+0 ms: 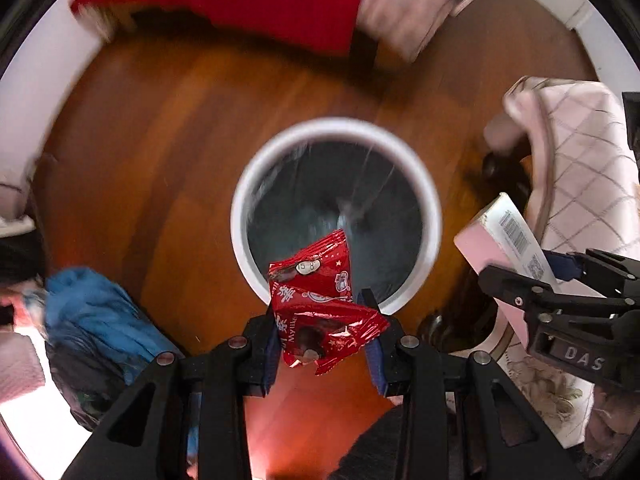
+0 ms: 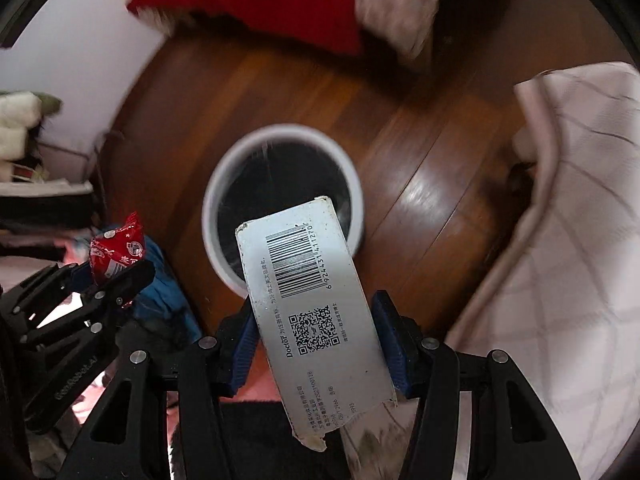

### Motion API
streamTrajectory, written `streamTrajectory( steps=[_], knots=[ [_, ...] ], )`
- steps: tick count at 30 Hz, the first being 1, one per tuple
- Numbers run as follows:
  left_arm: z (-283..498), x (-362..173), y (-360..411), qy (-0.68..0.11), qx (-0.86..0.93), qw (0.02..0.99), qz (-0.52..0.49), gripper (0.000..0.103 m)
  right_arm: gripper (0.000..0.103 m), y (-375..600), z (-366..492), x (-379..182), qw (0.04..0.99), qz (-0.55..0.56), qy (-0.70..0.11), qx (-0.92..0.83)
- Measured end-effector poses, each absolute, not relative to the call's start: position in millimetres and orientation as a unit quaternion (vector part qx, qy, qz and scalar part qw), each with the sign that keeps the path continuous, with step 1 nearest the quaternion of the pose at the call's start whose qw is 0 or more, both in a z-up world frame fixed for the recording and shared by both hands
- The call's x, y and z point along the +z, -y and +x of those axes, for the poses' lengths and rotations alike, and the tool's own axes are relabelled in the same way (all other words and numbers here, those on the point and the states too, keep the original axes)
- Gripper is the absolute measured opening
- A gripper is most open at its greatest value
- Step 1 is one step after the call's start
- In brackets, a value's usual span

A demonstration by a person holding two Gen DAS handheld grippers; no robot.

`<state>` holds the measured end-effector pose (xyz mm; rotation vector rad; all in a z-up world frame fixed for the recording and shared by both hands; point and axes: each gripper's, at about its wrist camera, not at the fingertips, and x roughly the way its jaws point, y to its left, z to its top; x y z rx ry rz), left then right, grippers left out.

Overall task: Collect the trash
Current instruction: 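Carry both items over the white bin and open both tools to drop them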

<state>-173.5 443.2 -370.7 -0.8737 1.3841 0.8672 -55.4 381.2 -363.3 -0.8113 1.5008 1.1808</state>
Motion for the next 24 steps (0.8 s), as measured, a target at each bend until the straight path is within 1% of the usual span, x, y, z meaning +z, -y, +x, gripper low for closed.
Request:
streamTrajectory(
  steps=[3, 7, 11, 15, 18, 19, 20, 22, 24],
  knots=[
    [-176.5, -406.5, -460.3, -0.62, 0.35, 0.577, -0.401, 0.032, 0.056, -410.6, -79.0, -408.9, 0.48, -0.381, -0.636, 0.469],
    [-181.3, -433.8, -474.5, -0.641, 0.332, 0.558, -0.41, 0.032, 0.056, -434.0, -95.0, -454.4, 0.444, -0.423, -0.658, 0.438],
    [-197.2, -439.2, -478.7, -0.644, 0.316, 0.555, -0.42, 0.033, 0.056, -449.6, -93.4, -486.8, 0.425, -0.451, -0.666, 0.415],
    [-200.8, -441.6, -482.4, -0.634, 0.307, 0.553, -0.444, 0.033, 0.057, -459.4, -90.9, -500.7, 0.408, -0.455, -0.678, 0.408],
    [-204.0, -437.4, -481.5, -0.63, 0.31, 0.557, -0.444, 0.036, 0.058, -457.9, -77.4, -507.7, 0.406, -0.452, -0.683, 0.405],
    [-205.9, -436.5, -482.7, -0.63, 0.312, 0.557, -0.442, 0.045, 0.058, -458.9, -73.5, -505.4, 0.406, -0.451, -0.684, 0.405],
    [-206.8, -434.7, -482.7, -0.629, 0.314, 0.557, -0.442, 0.062, 0.059, -459.0, -72.8, -503.6, 0.409, -0.45, -0.684, 0.404],
    [-210.1, -429.3, -483.2, -0.624, 0.319, 0.561, -0.441, 0.078, 0.066, -461.3, -66.1, -502.5, 0.413, -0.445, -0.685, 0.404],
    [-213.3, -422.4, -482.0, -0.618, 0.326, 0.563, -0.442, 0.081, 0.071, -462.0, -62.4, -497.1, 0.417, -0.436, -0.684, 0.409]
  ],
)
